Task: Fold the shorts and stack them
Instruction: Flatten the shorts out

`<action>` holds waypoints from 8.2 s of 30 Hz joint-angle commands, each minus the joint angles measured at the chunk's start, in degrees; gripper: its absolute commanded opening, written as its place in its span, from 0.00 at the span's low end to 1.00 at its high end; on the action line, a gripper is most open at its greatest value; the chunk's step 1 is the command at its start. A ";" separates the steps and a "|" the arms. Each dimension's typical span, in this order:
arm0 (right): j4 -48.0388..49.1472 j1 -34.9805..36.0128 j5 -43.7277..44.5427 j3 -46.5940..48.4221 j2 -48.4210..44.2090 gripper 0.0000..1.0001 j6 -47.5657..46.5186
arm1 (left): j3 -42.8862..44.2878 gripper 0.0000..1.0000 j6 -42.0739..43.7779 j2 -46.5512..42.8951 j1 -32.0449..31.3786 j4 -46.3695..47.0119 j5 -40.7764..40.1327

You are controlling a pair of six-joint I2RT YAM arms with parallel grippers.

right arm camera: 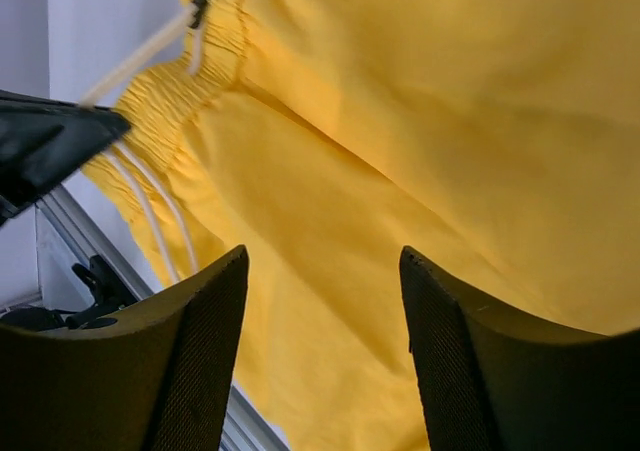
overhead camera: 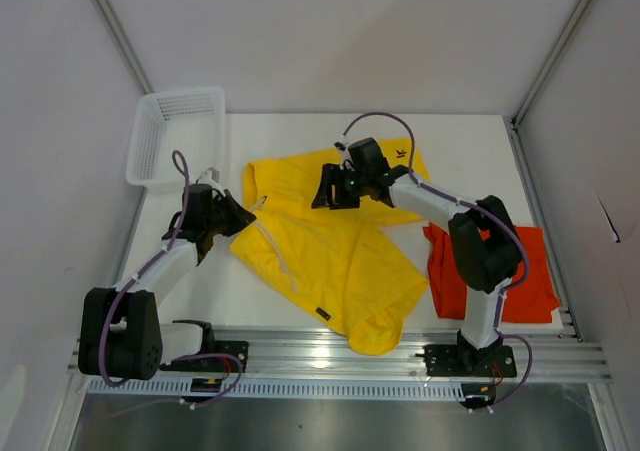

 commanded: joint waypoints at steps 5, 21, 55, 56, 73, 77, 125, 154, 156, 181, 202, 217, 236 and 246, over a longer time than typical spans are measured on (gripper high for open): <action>-9.00 8.13 1.78 20.17 13.35 0.66 1.47 | -3.39 0.00 0.40 -1.59 -0.23 -5.83 -6.01; 1.36 14.38 -3.41 26.79 27.60 0.72 10.52 | -11.86 0.76 -0.39 -13.54 -0.23 -9.24 -9.87; 12.61 17.63 6.18 28.54 30.77 0.57 17.20 | -2.63 0.36 -3.56 13.33 15.59 7.79 -3.90; 12.88 17.63 5.74 28.81 31.55 0.56 17.38 | -2.36 0.35 -3.64 14.04 15.59 8.14 -3.64; 19.48 19.39 0.46 31.18 34.54 0.26 19.32 | -1.04 0.00 -2.24 18.97 15.59 10.52 1.02; 17.72 20.18 0.81 32.94 35.51 0.27 18.96 | -1.13 0.00 -2.24 18.97 15.59 10.60 1.19; 21.92 21.41 -1.91 24.06 34.28 0.20 17.64 | -9.57 0.00 -7.69 11.50 18.93 18.52 0.40; 23.69 21.50 -2.62 24.41 33.93 0.19 16.07 | -10.71 0.99 -3.03 4.90 18.05 13.22 -1.54; 23.60 21.67 -2.79 24.85 34.02 0.19 15.71 | -10.27 0.99 -3.12 7.97 16.65 14.20 -0.48; 22.82 21.15 -1.39 14.85 22.97 0.41 13.35 | 2.56 0.21 2.33 21.16 10.93 7.36 0.58; -15.05 16.23 33.68 -19.78 -23.18 0.70 4.72 | 2.65 0.13 2.25 20.47 10.32 6.74 -1.53; -29.83 12.89 33.86 -45.89 -60.61 0.61 27.65 | 0.98 0.22 1.01 18.09 10.40 7.71 -2.32; -10.86 9.99 23.93 -61.98 -67.40 0.58 39.26 | -2.45 0.78 0.40 3.60 10.58 1.11 -5.66; -10.68 5.07 24.02 -60.22 -65.21 0.50 34.96 | -7.54 0.77 0.14 -10.81 9.97 -3.98 -5.66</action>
